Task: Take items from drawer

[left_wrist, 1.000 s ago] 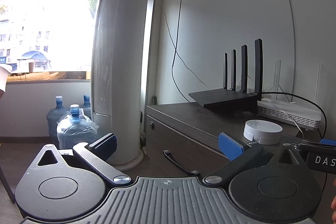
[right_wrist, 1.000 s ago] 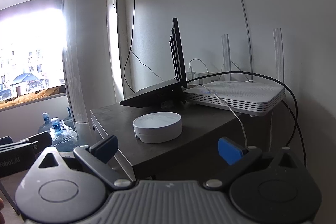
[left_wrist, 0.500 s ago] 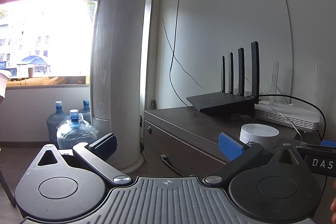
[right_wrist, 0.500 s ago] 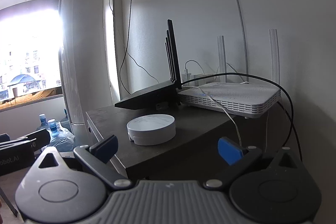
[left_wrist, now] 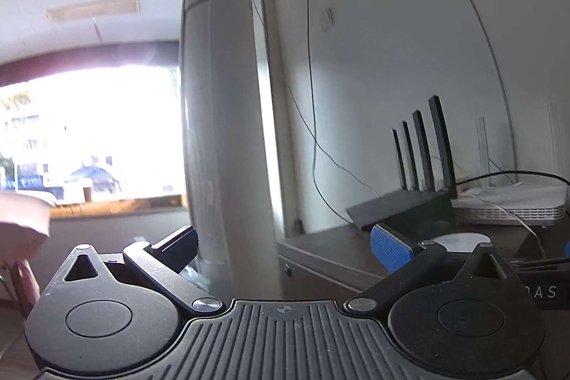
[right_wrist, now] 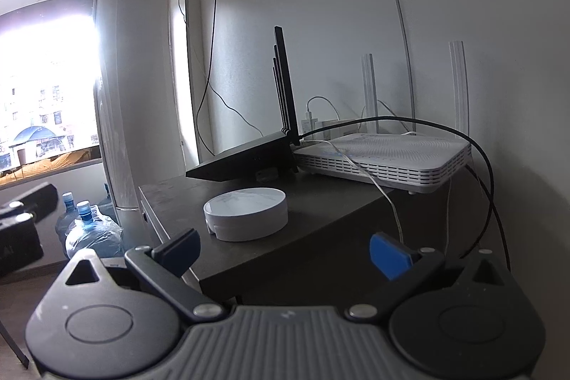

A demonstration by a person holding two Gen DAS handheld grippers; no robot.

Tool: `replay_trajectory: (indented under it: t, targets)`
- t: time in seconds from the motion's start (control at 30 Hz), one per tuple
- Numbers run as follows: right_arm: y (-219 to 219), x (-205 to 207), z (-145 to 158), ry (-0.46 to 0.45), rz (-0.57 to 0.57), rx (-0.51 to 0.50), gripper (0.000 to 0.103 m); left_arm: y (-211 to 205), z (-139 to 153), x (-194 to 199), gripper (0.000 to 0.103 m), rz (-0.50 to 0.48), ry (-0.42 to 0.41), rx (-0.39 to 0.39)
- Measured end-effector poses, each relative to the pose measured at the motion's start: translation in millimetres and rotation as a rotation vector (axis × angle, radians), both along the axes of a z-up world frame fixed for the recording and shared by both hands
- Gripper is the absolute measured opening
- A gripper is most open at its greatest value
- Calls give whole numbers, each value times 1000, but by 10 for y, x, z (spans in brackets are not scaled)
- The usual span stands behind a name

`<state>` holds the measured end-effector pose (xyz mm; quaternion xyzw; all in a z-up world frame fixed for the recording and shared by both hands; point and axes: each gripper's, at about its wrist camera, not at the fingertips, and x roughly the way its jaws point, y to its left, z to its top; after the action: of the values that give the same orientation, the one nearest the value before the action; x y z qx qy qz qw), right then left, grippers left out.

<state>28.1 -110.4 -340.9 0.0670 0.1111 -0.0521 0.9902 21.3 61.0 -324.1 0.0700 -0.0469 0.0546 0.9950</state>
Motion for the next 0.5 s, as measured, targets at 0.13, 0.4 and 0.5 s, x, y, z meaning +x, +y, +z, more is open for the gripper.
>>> replay_trajectory:
  t: [0.13, 0.4, 0.5]
  targets:
    - [-46, 15, -18, 6, -24, 1, 103, -137, -16, -195, 103, 138, -229, 98]
    - [-51, 13, -42, 13, -26, 3, 103, -322, -91, -488, 103, 242, -558, 243]
    - [-49, 12, -43, 13, -25, 2, 103, -383, -109, -587, 103, 253, -662, 274]
